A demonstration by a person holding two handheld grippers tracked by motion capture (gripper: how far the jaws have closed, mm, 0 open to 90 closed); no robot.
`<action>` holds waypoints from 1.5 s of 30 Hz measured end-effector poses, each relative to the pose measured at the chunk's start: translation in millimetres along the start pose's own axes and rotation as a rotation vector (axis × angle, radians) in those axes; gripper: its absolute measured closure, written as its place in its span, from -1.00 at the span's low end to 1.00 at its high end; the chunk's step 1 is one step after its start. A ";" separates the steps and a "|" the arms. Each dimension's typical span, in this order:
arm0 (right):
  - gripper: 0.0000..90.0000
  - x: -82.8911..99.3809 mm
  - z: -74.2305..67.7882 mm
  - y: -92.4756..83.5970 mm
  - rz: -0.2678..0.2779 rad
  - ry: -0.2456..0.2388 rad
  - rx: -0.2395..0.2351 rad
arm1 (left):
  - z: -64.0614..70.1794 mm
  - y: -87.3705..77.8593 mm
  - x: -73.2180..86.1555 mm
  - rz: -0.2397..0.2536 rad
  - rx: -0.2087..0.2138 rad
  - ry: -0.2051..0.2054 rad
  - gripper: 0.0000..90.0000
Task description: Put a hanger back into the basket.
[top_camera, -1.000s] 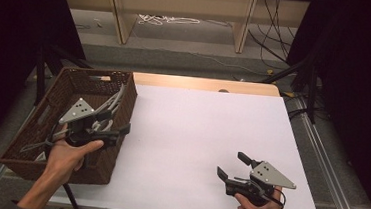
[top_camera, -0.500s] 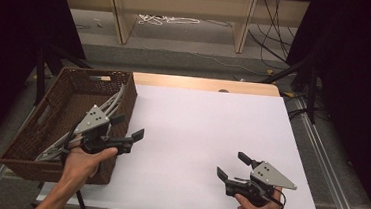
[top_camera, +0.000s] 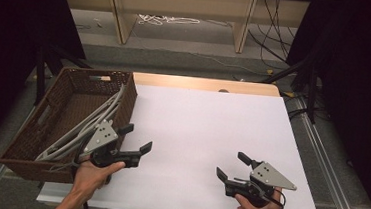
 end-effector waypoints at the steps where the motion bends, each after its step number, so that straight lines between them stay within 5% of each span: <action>1: -0.65 -0.4 1.0 0.3 0.011 -0.015 0.007 | 0.4 -0.2 2.8 0.005 0.002 -0.003 -0.64; 14: -0.65 -1.2 -3.5 -1.7 0.019 -0.018 -0.004 | 11.4 5.0 26.5 -0.003 0.029 0.004 -0.64; 16: -0.65 -1.2 -6.1 -3.7 0.008 -0.014 -0.024 | 9.5 4.8 31.0 -0.008 0.009 0.043 -0.64; 20: -0.65 -1.8 -6.2 -4.0 0.033 -0.029 -0.015 | 5.7 6.8 43.5 -0.022 0.037 -0.040 -0.64; 23: -0.65 -0.8 -7.4 -5.0 0.015 -0.027 -0.020 | 6.8 8.1 47.5 -0.033 0.006 -0.009 -0.65; 45: -0.65 2.0 -14.2 -8.9 0.001 -0.025 -0.028 | 4.7 5.2 50.1 -0.034 0.002 -0.006 -0.65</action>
Point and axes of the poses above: each handheld gripper's, and its own axes: y roughly forward along the jaws, x roughly out of its underside, z roughly to its right, the point moved 2 cm from there along y, roughly forward along the jaws, and after that the axes turned 13 degrees about -z, right-handed, at the moved point
